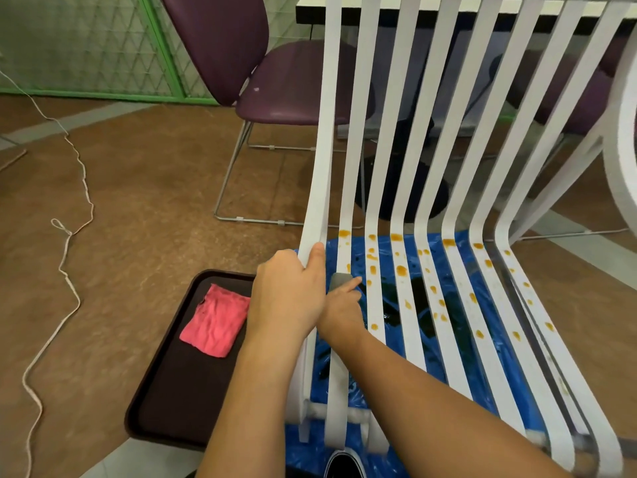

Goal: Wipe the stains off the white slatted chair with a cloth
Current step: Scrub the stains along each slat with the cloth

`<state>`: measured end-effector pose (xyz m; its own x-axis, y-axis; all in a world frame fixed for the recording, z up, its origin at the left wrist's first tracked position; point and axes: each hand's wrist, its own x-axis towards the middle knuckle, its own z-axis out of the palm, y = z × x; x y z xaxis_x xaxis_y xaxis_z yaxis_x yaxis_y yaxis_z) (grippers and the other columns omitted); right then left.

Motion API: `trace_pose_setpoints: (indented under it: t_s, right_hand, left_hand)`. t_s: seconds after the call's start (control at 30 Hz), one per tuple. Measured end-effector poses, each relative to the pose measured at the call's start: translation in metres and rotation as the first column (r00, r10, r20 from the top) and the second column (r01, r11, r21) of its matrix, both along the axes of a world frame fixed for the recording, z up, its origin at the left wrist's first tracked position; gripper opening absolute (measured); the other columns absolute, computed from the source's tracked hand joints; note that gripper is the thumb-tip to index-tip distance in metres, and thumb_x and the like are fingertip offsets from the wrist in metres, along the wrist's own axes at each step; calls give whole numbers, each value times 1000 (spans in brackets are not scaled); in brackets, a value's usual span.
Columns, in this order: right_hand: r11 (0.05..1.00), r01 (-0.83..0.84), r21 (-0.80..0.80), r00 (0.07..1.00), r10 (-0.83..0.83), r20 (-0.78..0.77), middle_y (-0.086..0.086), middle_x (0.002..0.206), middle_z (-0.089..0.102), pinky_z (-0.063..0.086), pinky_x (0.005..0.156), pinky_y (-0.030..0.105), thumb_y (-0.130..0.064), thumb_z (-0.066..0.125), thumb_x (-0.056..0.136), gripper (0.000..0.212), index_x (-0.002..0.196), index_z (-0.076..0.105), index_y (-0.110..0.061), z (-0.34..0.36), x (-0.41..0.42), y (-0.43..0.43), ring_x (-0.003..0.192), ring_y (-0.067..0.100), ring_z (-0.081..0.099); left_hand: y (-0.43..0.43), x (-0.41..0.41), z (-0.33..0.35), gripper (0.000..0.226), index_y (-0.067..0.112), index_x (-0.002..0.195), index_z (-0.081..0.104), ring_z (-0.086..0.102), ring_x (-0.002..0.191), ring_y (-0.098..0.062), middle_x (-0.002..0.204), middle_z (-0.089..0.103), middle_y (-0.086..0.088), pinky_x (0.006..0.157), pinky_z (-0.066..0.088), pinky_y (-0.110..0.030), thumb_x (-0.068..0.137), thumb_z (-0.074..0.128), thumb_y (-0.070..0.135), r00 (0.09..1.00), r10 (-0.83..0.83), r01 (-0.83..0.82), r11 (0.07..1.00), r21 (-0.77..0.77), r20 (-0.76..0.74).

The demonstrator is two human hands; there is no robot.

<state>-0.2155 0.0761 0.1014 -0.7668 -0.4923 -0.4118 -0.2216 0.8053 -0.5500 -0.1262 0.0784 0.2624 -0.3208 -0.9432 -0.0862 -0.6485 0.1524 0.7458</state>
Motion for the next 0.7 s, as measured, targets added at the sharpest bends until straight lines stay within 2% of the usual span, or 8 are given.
trace_pose_setpoints:
  t_s: [0.1, 0.2, 0.27, 0.3, 0.37, 0.47, 0.57, 0.7]
  right_hand:
    - [999, -43, -32, 995, 40, -96, 26, 145, 31, 50, 76, 27, -20, 59, 95, 95, 156, -12, -3, -5, 6, 10, 110, 27, 56]
    - [985, -164, -53, 968, 150, -202, 27, 140, 23, 53, 78, 30, -11, 55, 92, 60, 146, 31, -2, -7, 15, 25, 96, 28, 51]
    - [962, -268, -50, 937, 248, -247, 14, 121, 40, 49, 71, 18, -20, 60, 88, 41, 128, 51, -11, -29, 16, 31, 86, 15, 47]
    - [948, -312, -62, 910, 279, -306, -2, 103, 47, 35, 60, 4, -34, 61, 83, 35, 117, 55, -27, -26, 15, 30, 74, 3, 39]
    - [943, -331, -32, 868, 291, -403, -23, 77, 35, 4, 42, 4, -55, 53, 74, 28, 101, 45, -49, -14, 10, 27, 51, 0, 14]
    - [937, -329, 116, 894, 349, -281, -3, 100, 49, 24, 52, 11, -30, 43, 98, 26, 123, 44, -27, -11, 5, 22, 63, -3, 27]
    - [876, -447, 183, 866, 475, -156, 13, 112, 45, 42, 64, 20, -26, 55, 93, 41, 130, 46, -9, -3, -8, 2, 83, 15, 41]
    - [912, -356, 203, 872, 402, -279, 14, 113, 40, 43, 69, 26, -26, 52, 95, 46, 136, 40, -8, -5, -19, -13, 78, 11, 37]
  left_hand:
    - [0, -2, -2, 49, 15, 78, 57, 55, 64, -13, 73, 60, 1, 48, 32, -28, 103, 41, 54, 1000, 5, -5, 1000, -9, 28]
    - [2, -2, -3, 46, 15, 83, 59, 55, 66, -10, 75, 59, 4, 49, 33, -28, 104, 40, 52, 999, 11, -11, 1000, 1, 38]
    - [3, -1, -2, 45, 17, 80, 57, 54, 68, -10, 74, 58, 5, 50, 34, -28, 104, 40, 51, 999, 15, -15, 1000, 3, 41]
    - [3, -1, -2, 44, 19, 79, 55, 54, 68, -10, 75, 58, 5, 51, 34, -27, 104, 40, 51, 999, 15, -15, 1000, 7, 39]
    - [3, -1, -2, 42, 21, 77, 53, 54, 69, -9, 76, 57, 6, 51, 34, -26, 104, 40, 51, 999, 11, -12, 1000, 25, 32]
    - [1, -1, -4, 43, 19, 84, 57, 59, 72, -13, 81, 61, 3, 53, 38, -28, 103, 40, 53, 1000, 4, -6, 999, 54, 22]
    - [0, -2, -5, 45, 16, 89, 59, 60, 73, -15, 83, 63, 0, 53, 38, -29, 103, 40, 54, 1000, 11, -13, 998, 62, 20]
    - [0, -2, -4, 44, 16, 90, 59, 58, 74, -14, 85, 62, 0, 52, 36, -29, 103, 41, 55, 999, 30, -31, 997, 74, 15]
